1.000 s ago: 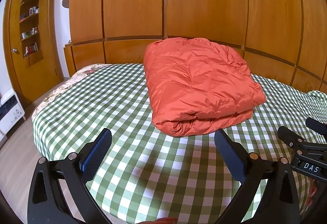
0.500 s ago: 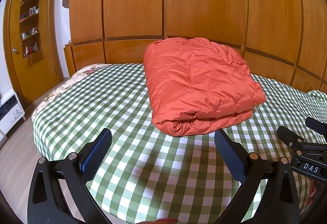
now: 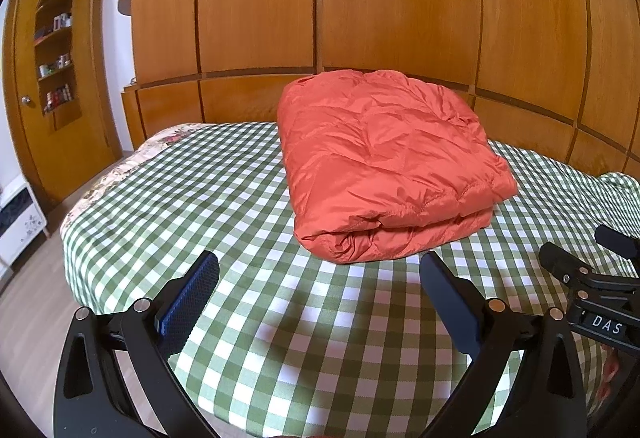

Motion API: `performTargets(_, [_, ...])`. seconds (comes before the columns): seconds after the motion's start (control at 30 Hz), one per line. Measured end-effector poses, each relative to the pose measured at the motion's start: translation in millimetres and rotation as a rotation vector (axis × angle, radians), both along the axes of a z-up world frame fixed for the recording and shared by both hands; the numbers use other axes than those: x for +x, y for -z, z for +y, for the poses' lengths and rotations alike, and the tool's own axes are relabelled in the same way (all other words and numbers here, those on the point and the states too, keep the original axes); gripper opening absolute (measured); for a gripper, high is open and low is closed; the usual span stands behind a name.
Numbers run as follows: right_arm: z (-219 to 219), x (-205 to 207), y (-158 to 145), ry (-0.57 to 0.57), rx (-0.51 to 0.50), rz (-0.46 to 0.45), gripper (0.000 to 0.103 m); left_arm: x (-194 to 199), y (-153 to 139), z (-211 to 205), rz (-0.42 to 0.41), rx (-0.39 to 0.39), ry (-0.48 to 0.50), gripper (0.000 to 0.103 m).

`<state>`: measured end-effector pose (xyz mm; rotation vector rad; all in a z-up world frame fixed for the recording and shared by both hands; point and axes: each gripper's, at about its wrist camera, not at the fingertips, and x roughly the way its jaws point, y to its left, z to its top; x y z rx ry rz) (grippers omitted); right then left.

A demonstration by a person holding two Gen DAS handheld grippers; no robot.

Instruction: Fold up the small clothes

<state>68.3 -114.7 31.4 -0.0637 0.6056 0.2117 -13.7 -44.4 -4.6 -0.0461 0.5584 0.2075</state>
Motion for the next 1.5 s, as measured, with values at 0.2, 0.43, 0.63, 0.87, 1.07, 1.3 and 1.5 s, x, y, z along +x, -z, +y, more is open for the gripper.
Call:
performTargets(0.2, [0.8, -0.1, 0.0, 0.0, 0.0, 0.0, 0.101, -0.1, -0.7, 0.1, -0.001, -0.002, 0.008, 0.099])
performTargets(0.43, [1.1, -0.5, 1.0, -0.002, 0.0, 0.002, 0.101, -0.7, -1.4, 0.7, -0.006, -0.005, 0.01, 0.099])
performTargets(0.63, [1.2, -0.3, 2.0, -0.007, -0.001, 0.005, 0.101, 0.4, -1.6, 0.6, 0.0, -0.018, 0.014, 0.099])
performTargets(0.87, [1.2, 0.4, 4.2, -0.015, 0.003, 0.012, 0.101, -0.1, -1.0, 3.5, 0.006, -0.044, -0.002, 0.099])
performTargets(1.07, [-0.7, 1.9, 6.0, -0.016, 0.009, 0.021, 0.101, 0.3, 0.2, 1.5, 0.013, -0.037, 0.012, 0.099])
performTargets(1.3, [-1.8, 3.6, 9.3, -0.017, 0.011, 0.031, 0.101, -1.2, 0.0, -3.9, 0.005, -0.025, 0.038, 0.099])
performTargets(1.5, [-8.7, 10.7, 18.1, -0.003, 0.021, 0.064, 0.101, 3.5, 4.6, -3.5, 0.032, -0.027, 0.055, 0.099])
